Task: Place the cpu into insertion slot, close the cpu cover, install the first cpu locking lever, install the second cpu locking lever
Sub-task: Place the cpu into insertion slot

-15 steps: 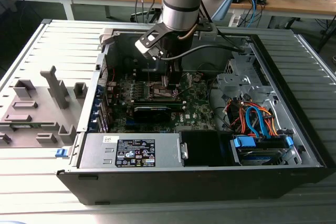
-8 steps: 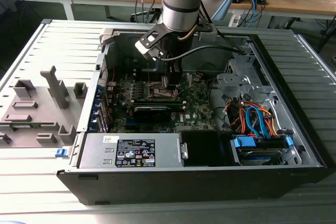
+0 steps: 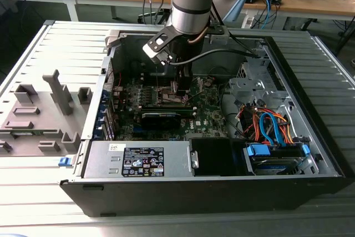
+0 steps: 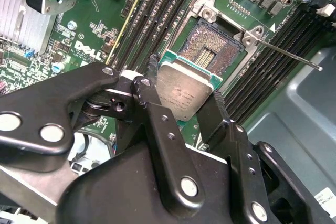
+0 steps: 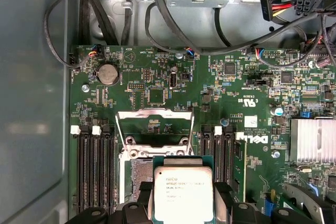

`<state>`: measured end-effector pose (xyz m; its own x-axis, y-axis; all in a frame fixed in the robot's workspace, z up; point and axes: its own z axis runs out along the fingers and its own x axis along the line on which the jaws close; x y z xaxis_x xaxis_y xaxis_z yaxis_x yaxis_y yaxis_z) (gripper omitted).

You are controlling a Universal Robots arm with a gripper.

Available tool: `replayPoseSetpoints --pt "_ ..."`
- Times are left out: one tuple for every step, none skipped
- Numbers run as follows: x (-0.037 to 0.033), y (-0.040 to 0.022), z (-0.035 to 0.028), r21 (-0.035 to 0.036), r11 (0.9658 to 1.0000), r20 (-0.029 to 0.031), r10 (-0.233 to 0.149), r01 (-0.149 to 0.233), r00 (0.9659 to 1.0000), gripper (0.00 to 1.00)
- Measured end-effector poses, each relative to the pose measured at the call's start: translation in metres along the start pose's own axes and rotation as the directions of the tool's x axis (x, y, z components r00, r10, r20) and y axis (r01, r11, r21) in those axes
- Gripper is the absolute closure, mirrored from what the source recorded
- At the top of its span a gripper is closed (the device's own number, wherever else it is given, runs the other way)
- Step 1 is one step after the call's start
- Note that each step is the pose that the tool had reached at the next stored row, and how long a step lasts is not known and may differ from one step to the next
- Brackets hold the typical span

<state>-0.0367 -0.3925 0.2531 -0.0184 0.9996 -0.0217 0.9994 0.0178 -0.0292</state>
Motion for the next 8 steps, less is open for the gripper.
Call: replayPoseSetpoints --pt "0.0 0.0 0.0001 0.0 1.0 0.0 0.0 0.0 1.0 0.45" --pt "0.0 0.0 0.0004 0.0 1.0 0.0 0.0 0.0 1.0 0.45" --pt "0.0 0.0 0.0005 0.0 1.0 0.0001 0.0 0.0 1.0 0.45" --pt "0.0 0.0 0.0007 0.0 1.0 0.0 0.0 0.0 1.0 0.45" --pt "0.0 0.0 0.0011 0.0 1.0 0.0 0.0 0.0 1.0 0.45" --pt "0.0 0.0001 0.0014 0.0 1.0 0.0 0.0 0.0 1.0 0.45" --pt "0.0 0.0 0.0017 0.0 1.0 0.0 0.0 0.0 1.0 0.45" --pt "0.0 0.0 0.0018 0.0 1.0 0.0001 0.0 0.0 1.0 0.45"
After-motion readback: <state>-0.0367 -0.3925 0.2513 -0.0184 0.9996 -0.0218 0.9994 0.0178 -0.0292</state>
